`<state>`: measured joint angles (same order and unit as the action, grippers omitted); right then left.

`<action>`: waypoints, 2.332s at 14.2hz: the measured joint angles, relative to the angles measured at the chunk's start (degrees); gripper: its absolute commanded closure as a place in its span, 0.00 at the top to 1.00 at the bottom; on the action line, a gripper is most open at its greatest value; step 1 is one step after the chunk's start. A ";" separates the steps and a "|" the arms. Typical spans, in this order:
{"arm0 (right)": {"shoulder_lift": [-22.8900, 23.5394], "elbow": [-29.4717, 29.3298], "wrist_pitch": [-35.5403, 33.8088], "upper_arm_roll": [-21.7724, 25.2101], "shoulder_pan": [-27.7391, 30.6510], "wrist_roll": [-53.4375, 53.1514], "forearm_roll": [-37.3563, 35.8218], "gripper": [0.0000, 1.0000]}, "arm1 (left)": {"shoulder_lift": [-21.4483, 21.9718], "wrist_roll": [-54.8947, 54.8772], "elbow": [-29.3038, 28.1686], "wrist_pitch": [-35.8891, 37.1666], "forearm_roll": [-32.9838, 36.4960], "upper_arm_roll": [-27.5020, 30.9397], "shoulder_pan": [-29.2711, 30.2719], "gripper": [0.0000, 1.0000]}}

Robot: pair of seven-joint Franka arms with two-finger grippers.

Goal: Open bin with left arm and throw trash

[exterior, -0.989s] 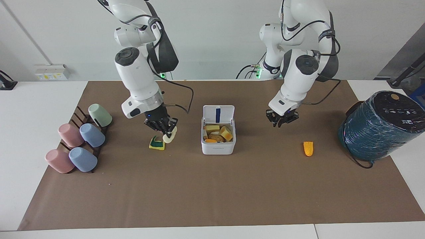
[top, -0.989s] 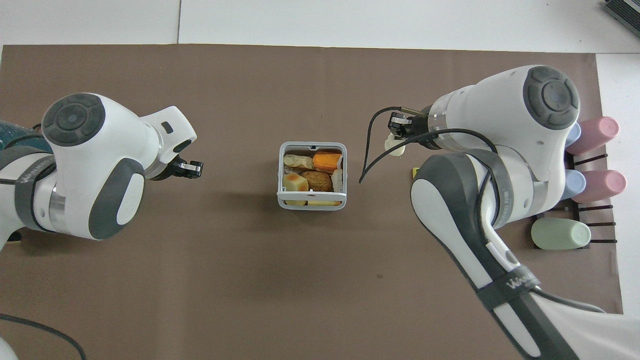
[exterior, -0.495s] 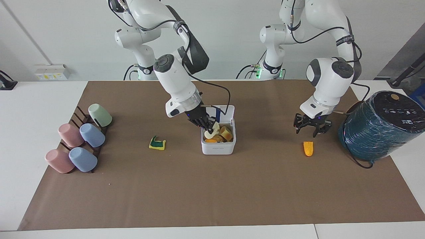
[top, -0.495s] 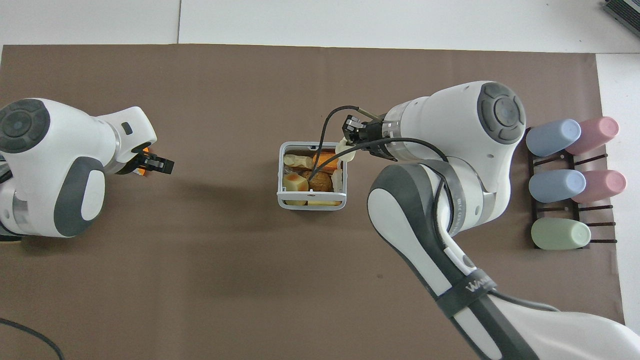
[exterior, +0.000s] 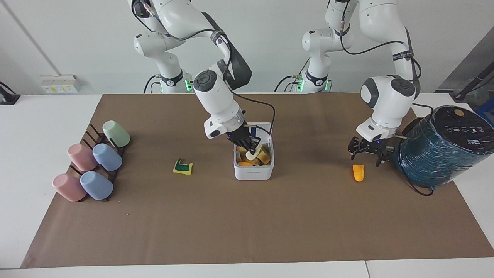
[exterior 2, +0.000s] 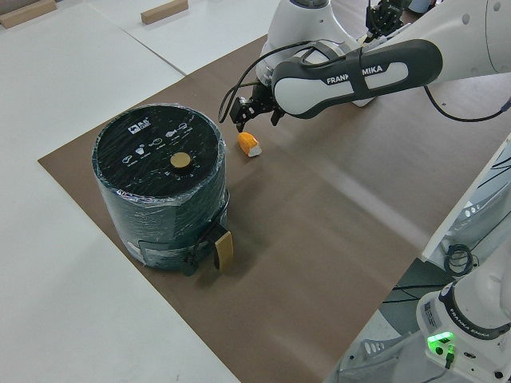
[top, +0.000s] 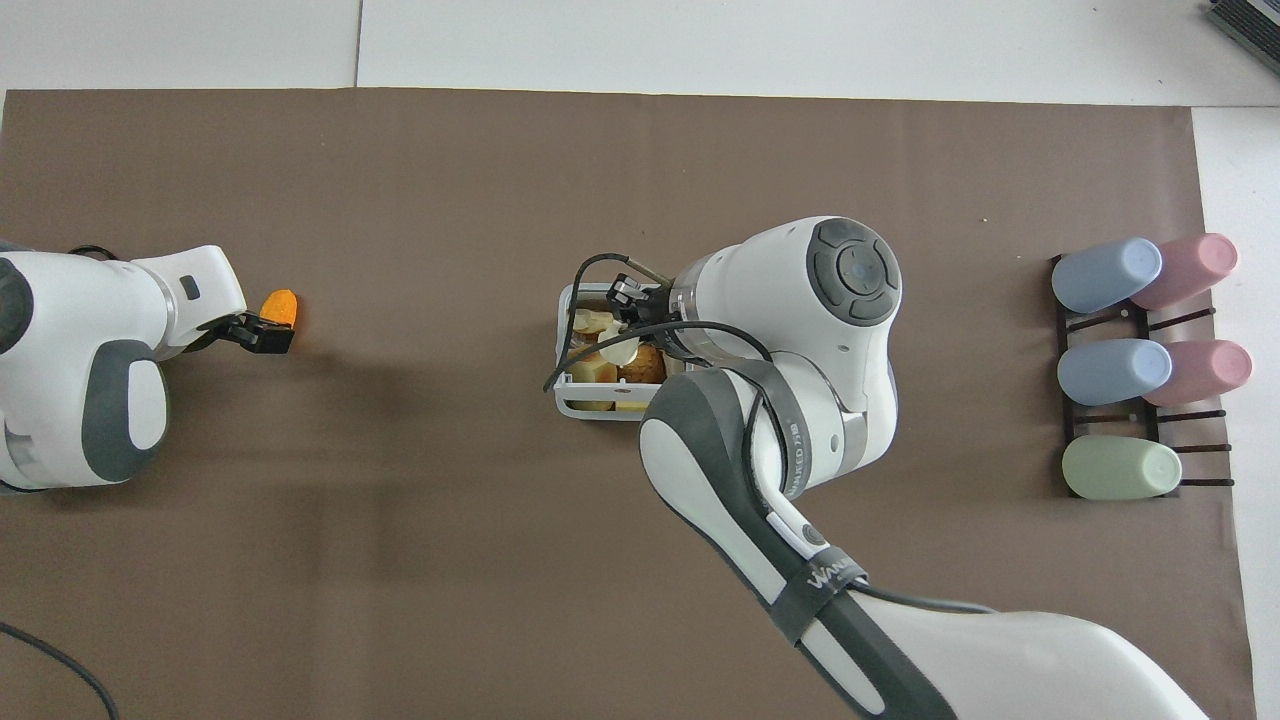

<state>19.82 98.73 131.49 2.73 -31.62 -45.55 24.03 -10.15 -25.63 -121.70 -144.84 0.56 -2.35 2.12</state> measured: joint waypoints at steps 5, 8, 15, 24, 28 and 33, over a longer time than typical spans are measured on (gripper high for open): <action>-0.03 0.06 0.00 0.08 0.00 0.00 0.00 1.00 | -4.66 1.79 -0.09 -6.23 -0.02 -0.01 0.62 0.39; -0.67 -0.58 0.13 0.70 0.52 0.40 -1.12 1.00 | -4.91 2.71 -0.14 -6.23 -0.02 -0.03 0.62 0.00; -3.70 3.19 -2.58 1.44 12.75 30.30 -11.12 1.00 | -2.19 7.48 0.22 -3.65 -0.02 -1.17 -0.70 0.00; -4.21 18.72 4.78 1.47 17.69 41.04 -16.62 1.00 | 1.47 33.08 14.28 14.25 -1.74 -1.72 -17.14 0.00; -4.45 20.58 6.25 1.45 17.69 40.89 -16.62 1.00 | 0.14 40.24 16.52 13.63 -11.69 -1.76 -23.75 0.00; -4.44 21.63 6.94 1.28 17.65 40.33 -16.62 0.13 | -0.54 43.65 16.61 12.90 -16.59 -1.73 -30.40 0.48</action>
<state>15.38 120.35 138.43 4.01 -13.97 -5.22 7.40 -10.70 18.02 -105.09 -131.94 -16.04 -4.08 -28.28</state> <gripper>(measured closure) 0.176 0.661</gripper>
